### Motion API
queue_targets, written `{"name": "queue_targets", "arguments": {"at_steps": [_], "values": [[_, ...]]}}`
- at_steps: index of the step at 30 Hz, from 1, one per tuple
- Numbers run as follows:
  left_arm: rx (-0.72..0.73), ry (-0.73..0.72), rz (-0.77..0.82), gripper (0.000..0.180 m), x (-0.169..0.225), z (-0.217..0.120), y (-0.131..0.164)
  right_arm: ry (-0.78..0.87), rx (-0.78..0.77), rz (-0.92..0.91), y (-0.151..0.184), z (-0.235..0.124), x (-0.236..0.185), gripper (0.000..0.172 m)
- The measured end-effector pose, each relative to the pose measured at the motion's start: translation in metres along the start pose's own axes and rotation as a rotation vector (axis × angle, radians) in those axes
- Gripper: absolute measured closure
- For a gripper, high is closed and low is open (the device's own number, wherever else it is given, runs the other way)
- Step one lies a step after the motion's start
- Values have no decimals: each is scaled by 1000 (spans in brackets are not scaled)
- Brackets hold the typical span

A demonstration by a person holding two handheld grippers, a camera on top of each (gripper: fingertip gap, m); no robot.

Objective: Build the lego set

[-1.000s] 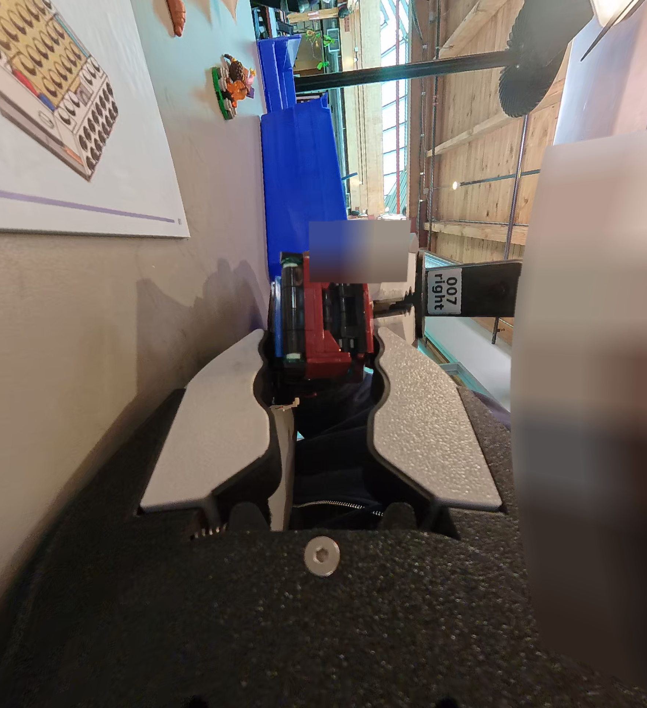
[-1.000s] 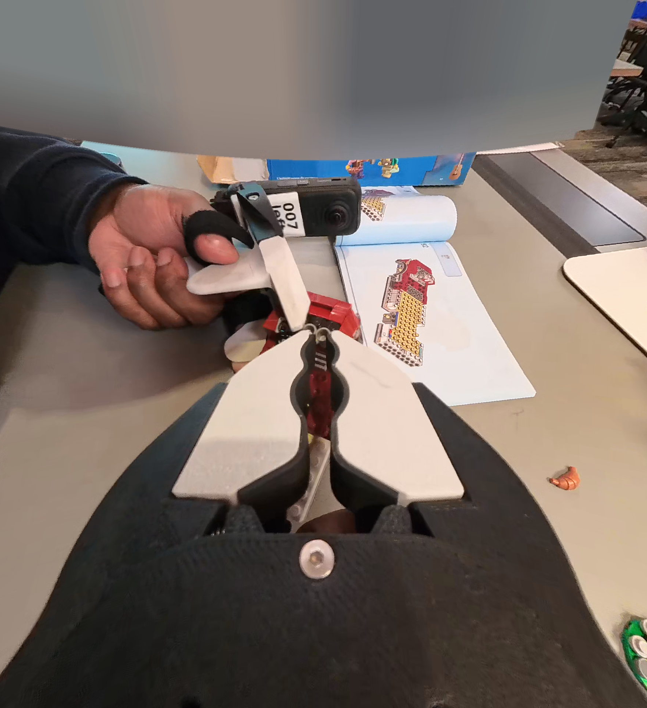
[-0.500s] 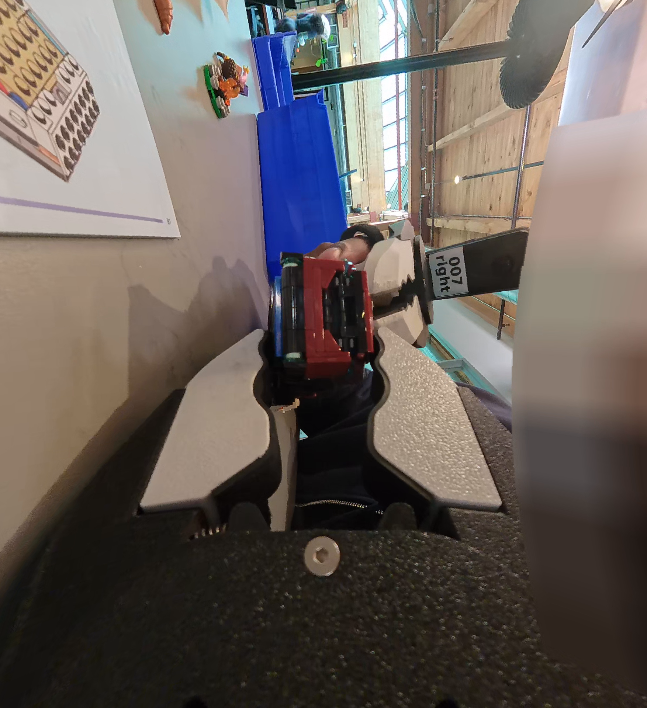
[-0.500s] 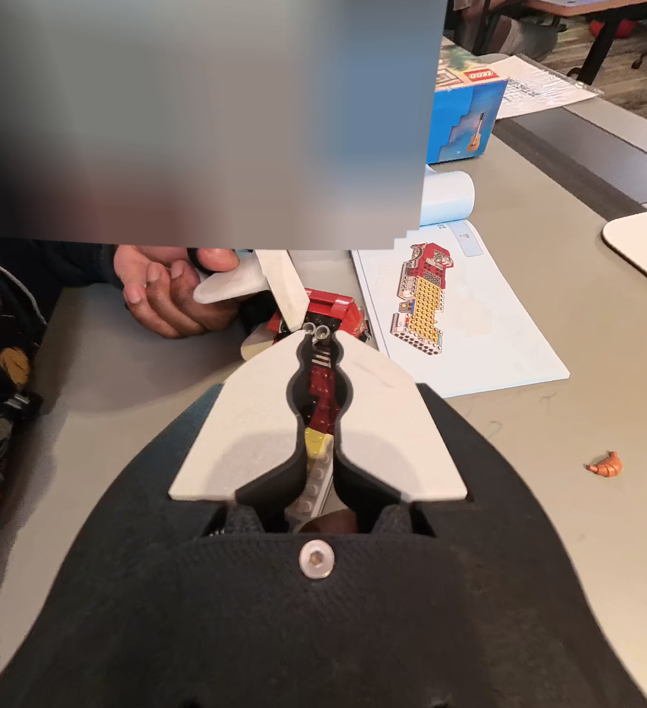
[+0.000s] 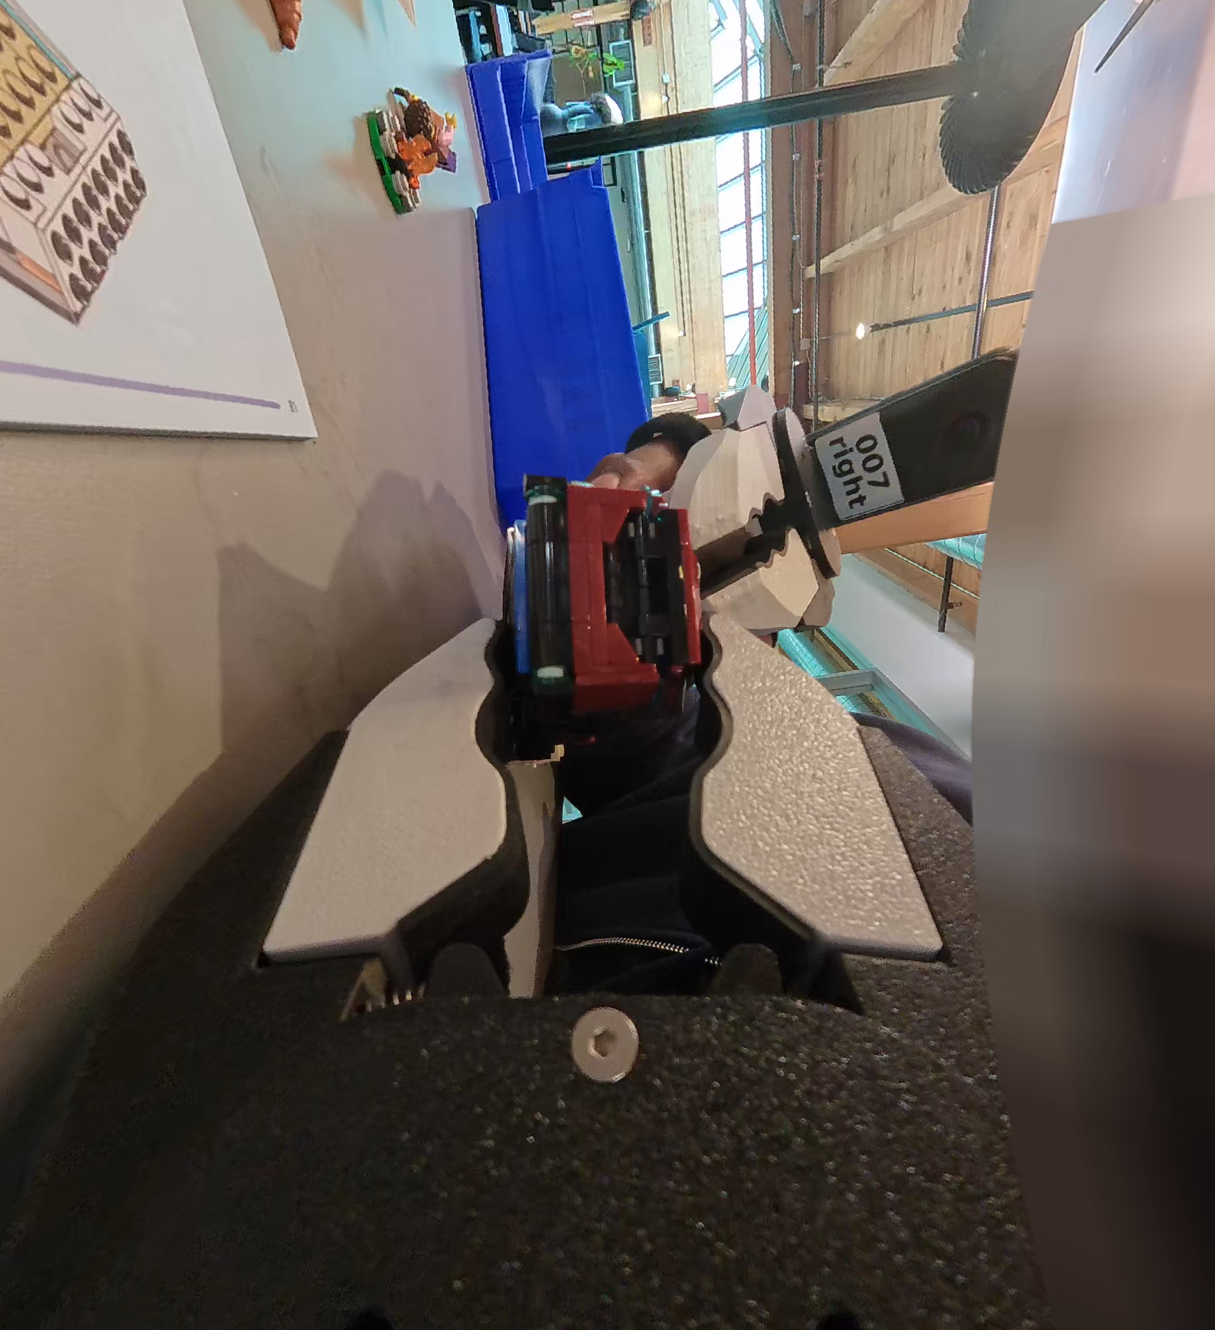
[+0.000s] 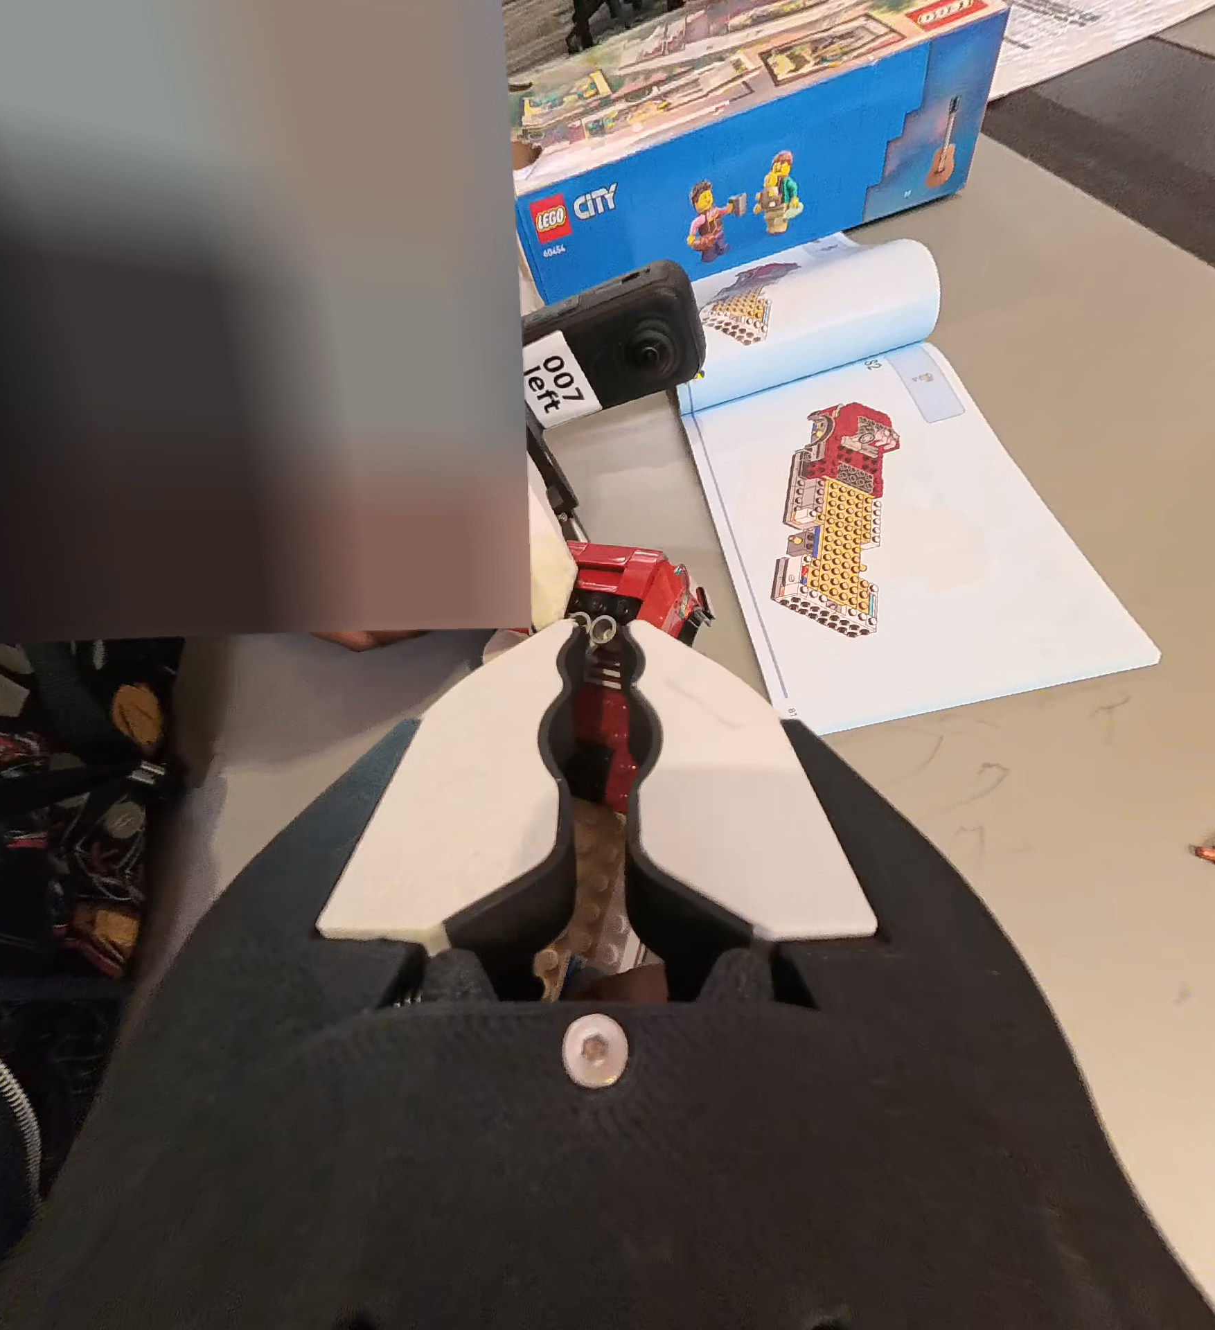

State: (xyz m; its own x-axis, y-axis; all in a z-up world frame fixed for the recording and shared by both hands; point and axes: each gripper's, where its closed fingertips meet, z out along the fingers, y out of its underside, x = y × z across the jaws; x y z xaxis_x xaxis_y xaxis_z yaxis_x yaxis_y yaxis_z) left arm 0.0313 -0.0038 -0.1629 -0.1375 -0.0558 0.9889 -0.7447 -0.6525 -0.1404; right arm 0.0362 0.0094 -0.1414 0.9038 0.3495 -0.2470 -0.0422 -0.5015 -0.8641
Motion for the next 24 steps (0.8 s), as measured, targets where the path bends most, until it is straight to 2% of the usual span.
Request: {"name": "queue_targets", "arguments": {"at_steps": [24], "values": [[-62,-13,42,132,4,2,8,-122,-249,-122,2,-3,-6,164]]}}
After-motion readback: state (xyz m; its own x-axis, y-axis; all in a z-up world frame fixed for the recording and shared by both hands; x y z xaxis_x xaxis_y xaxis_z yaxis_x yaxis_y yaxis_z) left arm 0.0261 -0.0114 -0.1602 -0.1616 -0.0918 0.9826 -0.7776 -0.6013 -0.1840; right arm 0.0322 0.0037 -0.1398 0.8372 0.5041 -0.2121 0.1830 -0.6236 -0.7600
